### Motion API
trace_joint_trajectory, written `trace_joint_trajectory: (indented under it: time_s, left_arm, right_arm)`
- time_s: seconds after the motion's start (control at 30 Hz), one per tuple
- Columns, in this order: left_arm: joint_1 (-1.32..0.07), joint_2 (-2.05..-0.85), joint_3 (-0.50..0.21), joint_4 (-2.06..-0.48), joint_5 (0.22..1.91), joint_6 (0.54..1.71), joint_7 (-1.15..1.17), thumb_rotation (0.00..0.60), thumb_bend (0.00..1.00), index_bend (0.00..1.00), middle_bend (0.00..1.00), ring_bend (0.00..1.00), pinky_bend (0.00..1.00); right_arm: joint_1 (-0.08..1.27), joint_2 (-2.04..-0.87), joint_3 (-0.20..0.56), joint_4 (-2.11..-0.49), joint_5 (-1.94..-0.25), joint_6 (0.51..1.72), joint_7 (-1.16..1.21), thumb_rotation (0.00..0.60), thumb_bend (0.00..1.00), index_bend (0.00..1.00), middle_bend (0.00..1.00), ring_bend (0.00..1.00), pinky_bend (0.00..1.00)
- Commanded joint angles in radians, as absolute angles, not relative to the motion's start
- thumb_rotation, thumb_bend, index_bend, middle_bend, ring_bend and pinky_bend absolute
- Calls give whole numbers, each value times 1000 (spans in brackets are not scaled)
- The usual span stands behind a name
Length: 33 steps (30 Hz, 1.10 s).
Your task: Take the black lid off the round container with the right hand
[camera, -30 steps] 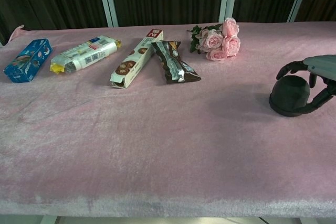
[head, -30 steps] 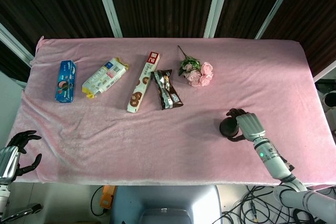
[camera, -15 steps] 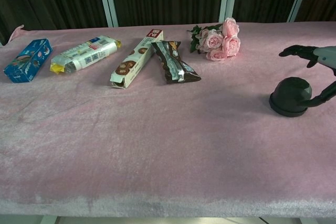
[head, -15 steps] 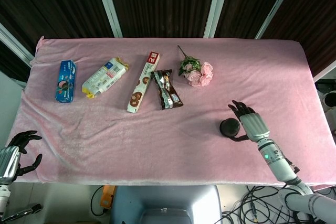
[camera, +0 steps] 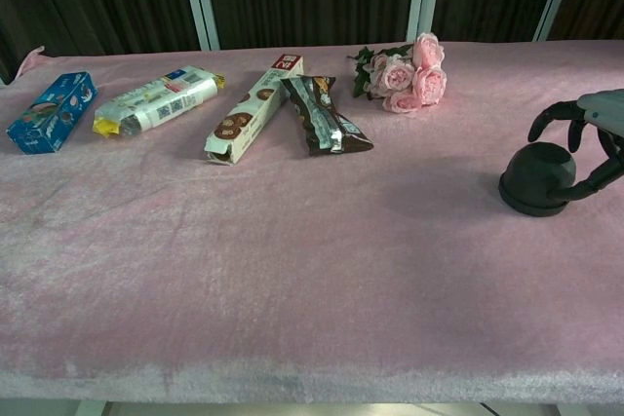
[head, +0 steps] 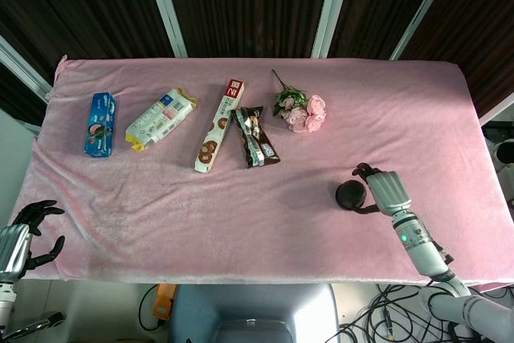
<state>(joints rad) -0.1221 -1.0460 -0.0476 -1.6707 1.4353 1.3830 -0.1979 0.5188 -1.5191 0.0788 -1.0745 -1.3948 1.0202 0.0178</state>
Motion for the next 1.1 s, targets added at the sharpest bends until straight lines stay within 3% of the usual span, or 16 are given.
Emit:
trace_joint_trajectory:
  time_s: [0.03,0.2,0.4,0.6,0.93,1.03,1.1]
  left_arm:
    - [-122,-1045,-48,-1671,1434,1384,-199,600,366,337,210,155,501]
    - [-122,-1046,-48,-1671,1436,1384,-199,600,365,337,210,155,502]
    - [-122,-1046,-48,-1672,1434,1382,-196,600,366,338,210,155,502]
    - [-122,-1045,-47,-1674,1434,1382,-195,600,366,338,210,155,502]
    - [-123,-1047,-48,-1677,1432,1380,-190,600,366,338,210,155,502]
    - [-125,-1047,-48,-1675,1431,1376,-188,600,365,337,210,155,502]
    - [-126,-1048,-48,-1675,1429,1373,-185,600,366,338,210,155,502]
  right_arm:
    - [515,-1531,86,-1061,-1392,1037,9,600,144,566,437,578,781]
    - [506,-1538,95,-1052,-1380,1049,2,600,148,702,531,664,841]
    - [486,-1509,110,-1091,-1399,1113,60,600,149,715,540,669,845]
    - [430,-1405,108,-1219,-1429,1220,95,600,149,715,540,669,845]
    - [361,-1339,43,-1202,-1354,1135,-16,600,149,686,540,654,837]
    - [364,-1354,39,-1159,-1337,1086,10,600,149,638,538,600,782]
    - [369,-1360,34,-1138,-1344,1062,44,600,149,558,499,509,716]
